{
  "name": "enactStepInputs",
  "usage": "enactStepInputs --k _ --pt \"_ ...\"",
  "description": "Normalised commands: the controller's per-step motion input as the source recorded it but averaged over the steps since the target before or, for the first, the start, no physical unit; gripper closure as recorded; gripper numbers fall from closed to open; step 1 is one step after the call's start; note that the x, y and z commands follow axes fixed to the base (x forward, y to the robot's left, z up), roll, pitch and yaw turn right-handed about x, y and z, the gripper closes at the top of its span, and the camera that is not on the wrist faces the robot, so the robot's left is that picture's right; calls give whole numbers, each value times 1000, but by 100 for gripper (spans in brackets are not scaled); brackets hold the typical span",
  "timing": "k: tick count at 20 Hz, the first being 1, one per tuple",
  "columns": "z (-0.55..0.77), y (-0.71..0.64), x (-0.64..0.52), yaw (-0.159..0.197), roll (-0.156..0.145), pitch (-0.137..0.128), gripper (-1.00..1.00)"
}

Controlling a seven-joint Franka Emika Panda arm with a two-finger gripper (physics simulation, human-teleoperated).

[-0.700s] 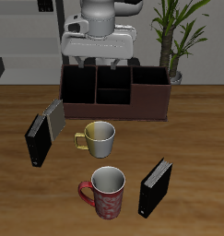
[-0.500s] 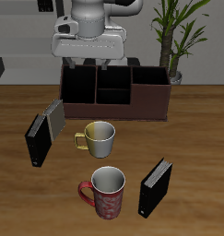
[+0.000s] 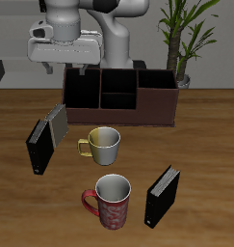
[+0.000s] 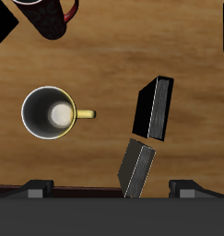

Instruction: Place the yellow book into the back desk caddy's right compartment

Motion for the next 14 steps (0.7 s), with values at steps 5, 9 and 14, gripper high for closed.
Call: enactStepInputs --k 5,9,14 --pt "-129 -569 -422 0 -4 -23 -100" --pt "-105 -439 -356 2 -31 -8 -100" --pt "-170 -336 -294 -30 -30 -3 -100"
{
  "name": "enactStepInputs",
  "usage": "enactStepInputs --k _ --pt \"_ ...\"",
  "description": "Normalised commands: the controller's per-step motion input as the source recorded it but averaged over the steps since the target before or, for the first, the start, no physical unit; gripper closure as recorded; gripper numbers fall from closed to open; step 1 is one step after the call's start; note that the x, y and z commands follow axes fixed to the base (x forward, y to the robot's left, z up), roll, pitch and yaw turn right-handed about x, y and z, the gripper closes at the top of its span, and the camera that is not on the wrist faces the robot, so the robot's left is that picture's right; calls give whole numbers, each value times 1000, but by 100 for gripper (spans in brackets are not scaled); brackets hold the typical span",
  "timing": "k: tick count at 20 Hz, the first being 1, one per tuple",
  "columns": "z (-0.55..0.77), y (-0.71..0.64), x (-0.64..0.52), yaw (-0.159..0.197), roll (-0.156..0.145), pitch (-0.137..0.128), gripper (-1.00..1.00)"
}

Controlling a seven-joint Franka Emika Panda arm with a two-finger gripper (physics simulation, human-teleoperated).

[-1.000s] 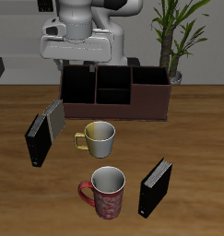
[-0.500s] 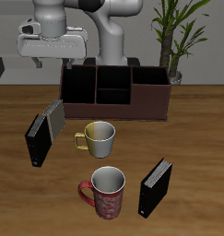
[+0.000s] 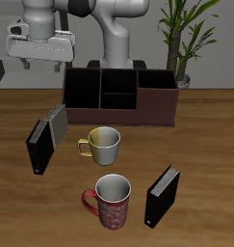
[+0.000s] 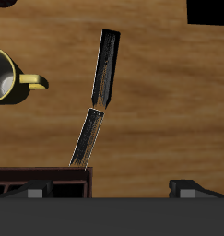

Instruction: Place the yellow book into the back desk caddy's right compartment

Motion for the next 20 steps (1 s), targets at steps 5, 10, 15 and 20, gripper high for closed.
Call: enactStepInputs --k 5,10,15,20 --pt "-180 -66 -105 -57 -40 -38 -100" --pt "-88 131 74 -60 -36 -33 -100" --pt "-65 195 159 -7 -24 -14 -100" --pt "-220 151 154 -3 -41 -1 -100"
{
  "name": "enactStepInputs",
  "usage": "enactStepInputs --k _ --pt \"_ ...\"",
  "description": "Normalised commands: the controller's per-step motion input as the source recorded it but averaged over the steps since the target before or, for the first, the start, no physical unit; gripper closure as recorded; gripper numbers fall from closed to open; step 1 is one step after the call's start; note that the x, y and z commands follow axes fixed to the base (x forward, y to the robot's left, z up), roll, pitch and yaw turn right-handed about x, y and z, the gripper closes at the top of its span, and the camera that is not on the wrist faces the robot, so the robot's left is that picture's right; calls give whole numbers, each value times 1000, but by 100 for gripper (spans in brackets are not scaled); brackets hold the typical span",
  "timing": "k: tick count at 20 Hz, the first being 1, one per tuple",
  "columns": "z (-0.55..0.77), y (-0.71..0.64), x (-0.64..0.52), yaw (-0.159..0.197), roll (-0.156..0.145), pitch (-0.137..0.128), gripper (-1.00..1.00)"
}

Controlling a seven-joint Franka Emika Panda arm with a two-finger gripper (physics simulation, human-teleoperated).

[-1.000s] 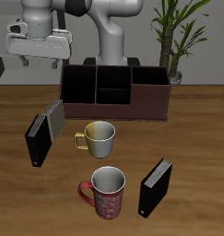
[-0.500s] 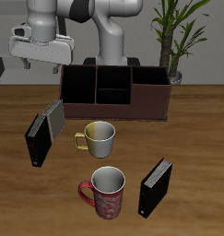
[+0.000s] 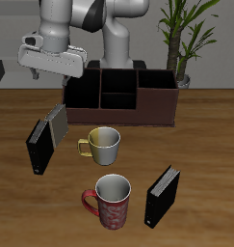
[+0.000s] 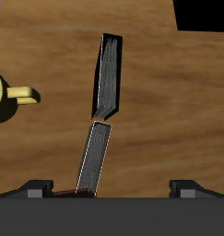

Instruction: Place the yellow book into the back desk caddy's right compartment

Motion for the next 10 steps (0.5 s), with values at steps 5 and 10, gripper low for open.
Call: enactStepInputs --k 5,10 --pt "-342 149 159 -16 11 25 -100" --pt "-242 -11 79 -23 -18 11 -100"
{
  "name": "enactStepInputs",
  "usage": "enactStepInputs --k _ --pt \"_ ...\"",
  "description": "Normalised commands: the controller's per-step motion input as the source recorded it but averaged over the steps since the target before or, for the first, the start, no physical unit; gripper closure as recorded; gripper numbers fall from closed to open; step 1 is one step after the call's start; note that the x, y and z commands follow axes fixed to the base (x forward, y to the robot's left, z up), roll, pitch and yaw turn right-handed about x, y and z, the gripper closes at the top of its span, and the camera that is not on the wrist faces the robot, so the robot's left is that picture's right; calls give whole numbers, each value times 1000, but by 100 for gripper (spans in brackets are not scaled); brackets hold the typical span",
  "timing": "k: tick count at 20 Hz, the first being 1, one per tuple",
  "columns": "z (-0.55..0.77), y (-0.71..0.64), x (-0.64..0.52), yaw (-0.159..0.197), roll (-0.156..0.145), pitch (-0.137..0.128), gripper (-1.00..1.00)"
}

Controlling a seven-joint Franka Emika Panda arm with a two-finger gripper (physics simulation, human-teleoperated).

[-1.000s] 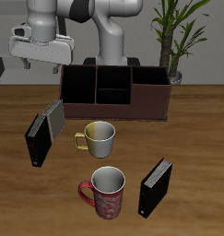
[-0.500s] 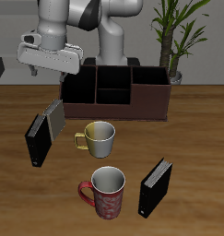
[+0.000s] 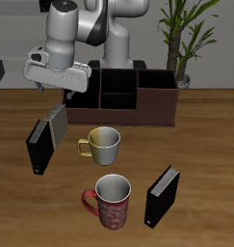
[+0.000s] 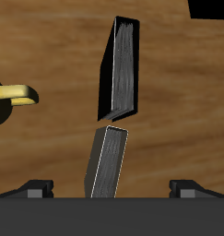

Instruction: Place the yellow book into the back desk caddy's right compartment

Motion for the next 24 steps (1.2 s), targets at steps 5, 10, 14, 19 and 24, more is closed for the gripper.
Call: enactStepInputs --k 5,10,14,19,24 --pt "-154 -58 24 -11 -7 8 -100" --pt "-155 -56 5 -14 -5 16 -100" --pt "-236 31 18 -31 -4 16 -100" --pt "-225 -42 38 -12 -1 28 -100" --pt "-135 -65 8 -9 -12 21 -100"
